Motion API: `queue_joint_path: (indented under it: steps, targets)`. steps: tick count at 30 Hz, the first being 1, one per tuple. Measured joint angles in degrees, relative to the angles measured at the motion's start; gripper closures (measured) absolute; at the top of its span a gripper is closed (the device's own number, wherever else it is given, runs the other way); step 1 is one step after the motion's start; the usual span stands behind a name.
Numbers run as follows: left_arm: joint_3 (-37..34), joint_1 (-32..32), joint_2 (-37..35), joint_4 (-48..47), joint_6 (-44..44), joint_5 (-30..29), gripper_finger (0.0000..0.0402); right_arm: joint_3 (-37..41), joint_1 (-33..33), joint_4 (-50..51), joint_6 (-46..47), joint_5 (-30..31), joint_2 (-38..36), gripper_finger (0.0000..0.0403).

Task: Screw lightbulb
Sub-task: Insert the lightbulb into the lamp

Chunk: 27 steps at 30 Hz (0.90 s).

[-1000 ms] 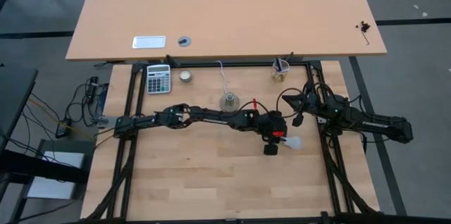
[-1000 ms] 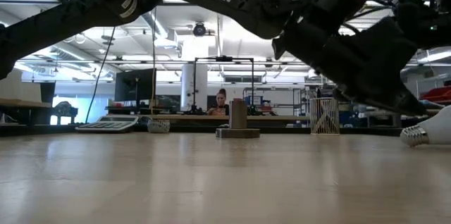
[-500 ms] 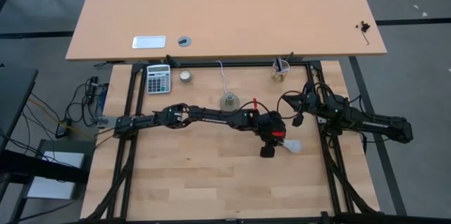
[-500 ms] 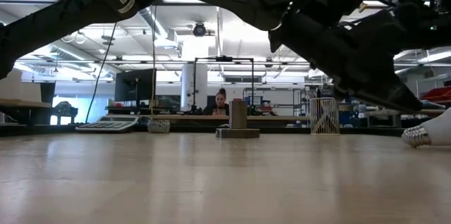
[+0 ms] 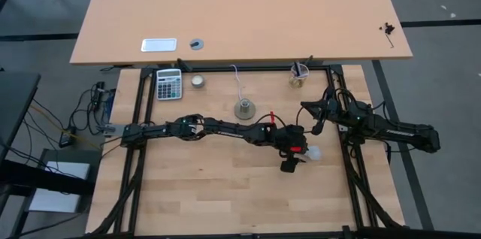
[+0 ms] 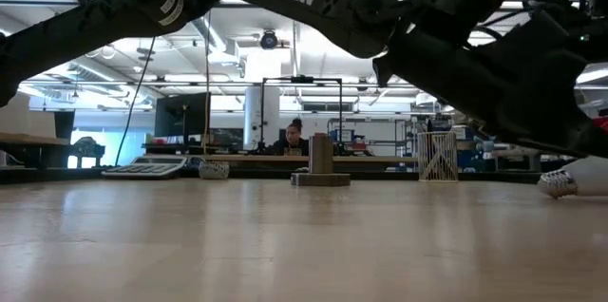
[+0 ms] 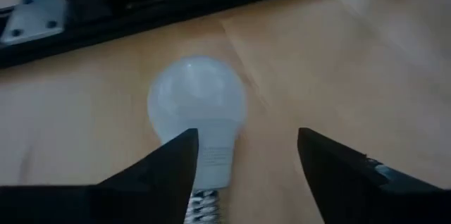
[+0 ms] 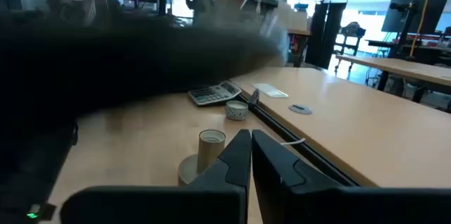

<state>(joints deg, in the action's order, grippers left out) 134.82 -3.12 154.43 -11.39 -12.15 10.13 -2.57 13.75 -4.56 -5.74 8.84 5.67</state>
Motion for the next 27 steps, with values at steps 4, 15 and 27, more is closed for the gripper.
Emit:
queue_joint_path:
  steps: [4, 15, 27]
  targets:
    - [0.0, 0.1, 0.0, 0.2, 0.0, 0.8, 0.0146, 0.0, 0.0, -0.1, 0.0, 0.0, 0.0, 0.038]
    - [-0.1, 1.5, 0.2, -0.8, 2.3, -3.1, 0.0147, 0.0, 0.0, -0.1, 0.0, 0.0, 0.0, 0.0378]
    - [-0.1, 1.3, 2.1, -0.8, 9.6, -3.2, 0.0147, 0.0, 0.0, -0.1, 0.0, 0.0, 0.0, 0.0378]
